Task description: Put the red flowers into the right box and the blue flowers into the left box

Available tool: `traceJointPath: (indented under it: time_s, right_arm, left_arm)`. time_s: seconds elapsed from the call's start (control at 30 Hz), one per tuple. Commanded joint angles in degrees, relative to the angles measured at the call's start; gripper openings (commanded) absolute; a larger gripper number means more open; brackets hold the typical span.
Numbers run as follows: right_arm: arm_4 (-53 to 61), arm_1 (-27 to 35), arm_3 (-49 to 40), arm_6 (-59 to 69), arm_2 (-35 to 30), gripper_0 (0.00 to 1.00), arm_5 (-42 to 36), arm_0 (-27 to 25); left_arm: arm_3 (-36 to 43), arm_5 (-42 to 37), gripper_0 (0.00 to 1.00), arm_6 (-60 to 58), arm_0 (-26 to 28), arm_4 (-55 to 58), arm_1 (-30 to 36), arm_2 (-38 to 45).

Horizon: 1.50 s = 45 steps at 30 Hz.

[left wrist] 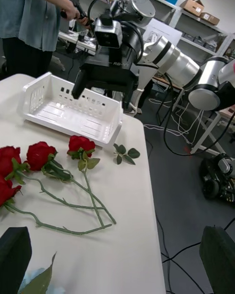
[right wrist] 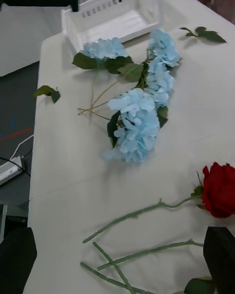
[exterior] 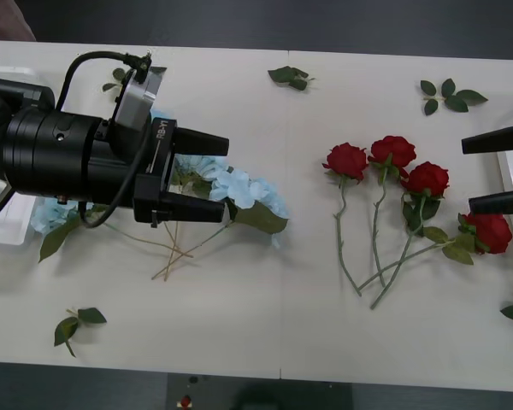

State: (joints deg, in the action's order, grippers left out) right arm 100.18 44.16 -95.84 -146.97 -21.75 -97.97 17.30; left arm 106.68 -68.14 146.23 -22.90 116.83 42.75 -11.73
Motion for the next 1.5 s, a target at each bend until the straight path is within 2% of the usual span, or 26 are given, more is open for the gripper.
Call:
traceJointPath:
  time_s: [0.03, 0.17, 0.33, 0.43, 0.5, 0.63, 0.8, 1.03, 1.33, 1.5]
  right_arm:
    - [-2.35, 3.12, -4.53, 11.09, -0.05, 1.0, 1.37, 0.81]
    - [-5.25, 3.74, -6.64, 21.02, 1.36, 1.0, 2.69, 0.81]
    - [-10.0, 5.23, -9.36, 35.79, 4.35, 1.0, 5.86, 0.72]
    - [-13.52, 6.11, -10.51, 44.84, 6.02, 1.0, 7.17, 0.81]
    - [-15.98, 6.64, -11.21, 51.35, 6.55, 1.0, 7.53, 0.81]
    - [-19.67, 6.55, -11.65, 62.16, 6.63, 1.0, 7.0, 0.72]
    - [-24.59, 6.64, -11.74, 78.77, 6.55, 1.0, 3.92, 0.72]
    - [-31.97, 6.55, -11.74, 97.75, 6.98, 1.0, -0.74, 0.72]
    - [-46.3, 6.55, -11.74, 117.44, 14.1, 1.0, -1.88, 0.72]
    - [-52.19, 5.94, -10.07, 124.03, 18.5, 1.0, 0.23, 0.81]
  left_arm:
    - [0.81, 0.81, 1.0, 0.38, 1.1, 4.64, 0.58, -0.13]
    - [1.07, 1.43, 1.0, -4.9, -0.21, 5.17, 3.13, -0.13]
    - [2.13, 1.43, 1.0, -17.03, -1.97, 3.94, 6.3, 0.48]
    - [4.5, 1.43, 1.0, -28.36, -1.97, -1.6, 6.83, 2.24]
    - [7.75, 1.17, 1.0, -39.97, -1.97, -8.98, 6.83, 3.73]
    - [12.85, 0.02, 1.0, -55.87, -1.97, -20.94, 6.83, 4.88]
    - [15.13, -8.15, 1.0, -74.86, -1.97, -31.48, 6.83, 7.69]
    - [15.05, -18.52, 1.0, -92.17, -2.06, -40.98, 7.0, 9.62]
    - [14.52, -24.59, 1.0, -114.5, -2.06, -50.2, 7.0, 8.83]
    - [12.23, -24.76, 1.0, -124.6, -2.06, -54.86, 6.91, 6.81]
